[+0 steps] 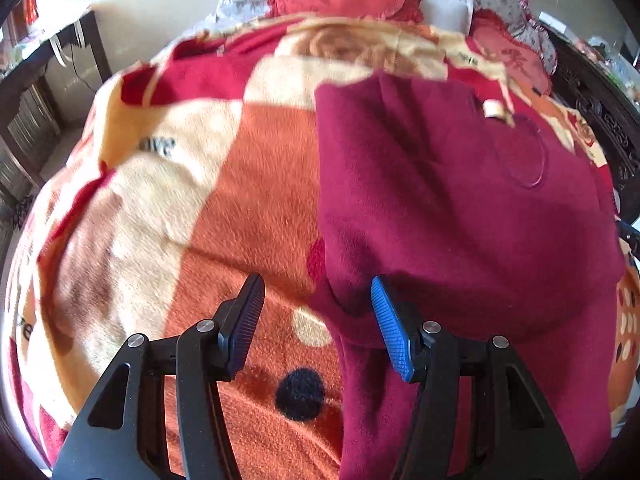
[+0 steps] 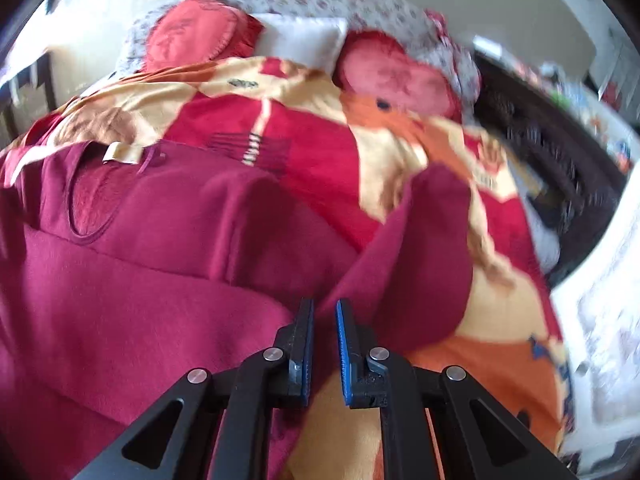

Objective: Fold small clothes
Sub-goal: 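Grasp the other sleeve with the right tool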

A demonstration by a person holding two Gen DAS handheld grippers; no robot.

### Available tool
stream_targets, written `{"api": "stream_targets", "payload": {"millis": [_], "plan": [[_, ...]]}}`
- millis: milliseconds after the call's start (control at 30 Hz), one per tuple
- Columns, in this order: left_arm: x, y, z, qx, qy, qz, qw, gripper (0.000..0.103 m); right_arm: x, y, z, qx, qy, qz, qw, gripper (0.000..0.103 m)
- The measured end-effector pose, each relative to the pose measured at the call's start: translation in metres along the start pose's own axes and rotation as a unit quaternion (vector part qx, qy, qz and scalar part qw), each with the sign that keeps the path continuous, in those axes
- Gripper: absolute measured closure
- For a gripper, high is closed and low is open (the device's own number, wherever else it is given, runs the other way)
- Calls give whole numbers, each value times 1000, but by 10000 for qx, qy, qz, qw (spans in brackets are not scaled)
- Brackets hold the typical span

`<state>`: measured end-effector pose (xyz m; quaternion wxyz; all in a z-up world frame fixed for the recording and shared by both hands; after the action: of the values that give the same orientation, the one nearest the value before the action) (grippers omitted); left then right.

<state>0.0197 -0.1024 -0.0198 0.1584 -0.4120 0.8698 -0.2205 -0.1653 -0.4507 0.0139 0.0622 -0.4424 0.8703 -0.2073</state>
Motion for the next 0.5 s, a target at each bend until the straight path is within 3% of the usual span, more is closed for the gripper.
{"api": "stream_targets", "payload": {"millis": [100,167,267,300,367,500], "plan": [[-2,-8,-5,124,-60,46,9999,47,-8,1,-21,51,-697,222,9973,93],[-2,-10,-1,62,-34,15,10000,47,-40,7,-31,-116,-1313,-183,9911,91],[-3,-4,10,-196,-128,-62,9997,47,-90,15,-39,-180,-1777,-787,9808,70],[-4,0,13,-248,-137,-77,9996,47,-106,18,-41,-152,-1896,-984,9768,63],[-4,8,21,-379,-111,-110,9992,47,-141,22,-44,-44,-2102,-1481,9664,62],[-4,7,23,-374,-48,-167,9992,47,-189,29,-28,-12,-2061,-2191,9537,62]]}}
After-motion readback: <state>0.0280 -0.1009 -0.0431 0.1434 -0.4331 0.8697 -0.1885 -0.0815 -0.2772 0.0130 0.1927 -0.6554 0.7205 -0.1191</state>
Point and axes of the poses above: each gripper's, at about its wrist camera, not at the fingertips, and z roughly the way its jaws point, x to its right, y to its underside, the point moved 9 cm from there along z, roughly the way its jaws point, and after that the axes turned 15 degrees about z, right-handed, at the moved point
